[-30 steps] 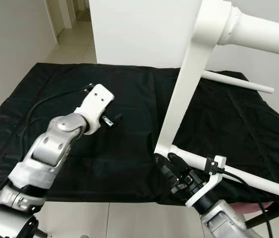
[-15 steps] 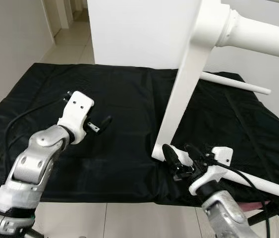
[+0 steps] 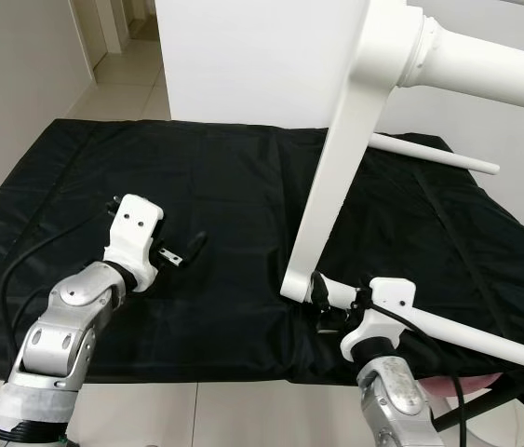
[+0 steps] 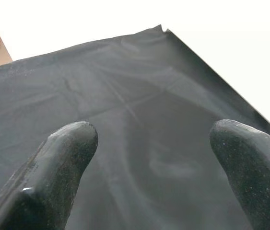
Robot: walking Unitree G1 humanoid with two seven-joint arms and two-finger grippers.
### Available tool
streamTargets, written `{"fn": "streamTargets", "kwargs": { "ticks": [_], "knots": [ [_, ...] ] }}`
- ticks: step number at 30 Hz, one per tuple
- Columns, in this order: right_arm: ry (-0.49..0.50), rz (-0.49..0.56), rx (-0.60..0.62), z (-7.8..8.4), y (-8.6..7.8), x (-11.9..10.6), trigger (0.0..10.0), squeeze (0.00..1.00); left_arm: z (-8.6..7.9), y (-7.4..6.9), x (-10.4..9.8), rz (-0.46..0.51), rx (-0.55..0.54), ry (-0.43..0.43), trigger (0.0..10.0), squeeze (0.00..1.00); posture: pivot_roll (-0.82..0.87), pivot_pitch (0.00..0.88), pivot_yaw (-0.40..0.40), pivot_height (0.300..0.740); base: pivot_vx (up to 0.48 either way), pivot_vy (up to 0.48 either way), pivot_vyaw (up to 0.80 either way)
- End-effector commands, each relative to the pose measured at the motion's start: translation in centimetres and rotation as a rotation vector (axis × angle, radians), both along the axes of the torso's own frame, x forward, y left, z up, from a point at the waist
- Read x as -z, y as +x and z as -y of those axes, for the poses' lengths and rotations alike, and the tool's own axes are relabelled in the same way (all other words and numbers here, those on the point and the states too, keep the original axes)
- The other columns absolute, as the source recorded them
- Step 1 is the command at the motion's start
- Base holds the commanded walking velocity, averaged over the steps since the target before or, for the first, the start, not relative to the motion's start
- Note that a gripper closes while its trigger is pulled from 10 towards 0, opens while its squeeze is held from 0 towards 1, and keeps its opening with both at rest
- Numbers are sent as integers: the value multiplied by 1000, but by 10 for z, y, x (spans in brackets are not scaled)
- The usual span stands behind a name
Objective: Building children table
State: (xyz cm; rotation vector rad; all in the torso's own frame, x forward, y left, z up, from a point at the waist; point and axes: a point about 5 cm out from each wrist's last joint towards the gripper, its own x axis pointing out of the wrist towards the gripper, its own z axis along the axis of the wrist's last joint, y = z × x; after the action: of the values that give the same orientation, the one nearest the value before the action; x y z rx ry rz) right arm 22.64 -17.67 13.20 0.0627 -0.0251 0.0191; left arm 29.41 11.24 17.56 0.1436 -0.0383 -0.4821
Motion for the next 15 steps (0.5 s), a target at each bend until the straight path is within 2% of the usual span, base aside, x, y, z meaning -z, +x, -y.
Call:
{"fn": "streamTargets", "kwargs": {
  "ticks": [1, 2, 4, 6, 9, 12, 15],
  "knots": [
    [-21, -15, 23, -3, 2, 5, 10000, 0, -4, 0, -1, 27, -98, -24, 10000, 0, -36, 0, -16, 740, 0, 0, 0],
    [-21, -15, 23, -3, 2, 5, 10000, 0, -4, 0, -1, 27, -98, -24, 10000, 0, -36, 0, -16, 740, 0, 0, 0],
    [-116, -41, 124, -7, 14, 17, 10000, 0, 0, -1, 10, 16, -108, -27, 10000, 0, -30, 0, -18, 740, 0, 0, 0],
    [-116, -41, 124, -7, 14, 17, 10000, 0, 0, -1, 10, 16, -108, -27, 10000, 0, -30, 0, -18, 740, 0, 0, 0],
    [-156, -66, 203, -6, 21, 23, 10000, 0, 2, -2, 18, 2, -105, -49, 10000, 0, -32, 0, -16, 740, 0, 0, 0],
    [-192, -61, 210, -6, 28, 25, 10000, 0, 3, -3, 25, 58, -143, -6, 10000, 0, -35, 0, -10, 740, 0, 0, 0],
    [-207, -51, 203, -7, 28, 25, 10000, 0, 4, -3, 27, 56, -139, -1, 10000, 0, -35, 0, -10, 740, 0, 0, 0]
  ]
}}
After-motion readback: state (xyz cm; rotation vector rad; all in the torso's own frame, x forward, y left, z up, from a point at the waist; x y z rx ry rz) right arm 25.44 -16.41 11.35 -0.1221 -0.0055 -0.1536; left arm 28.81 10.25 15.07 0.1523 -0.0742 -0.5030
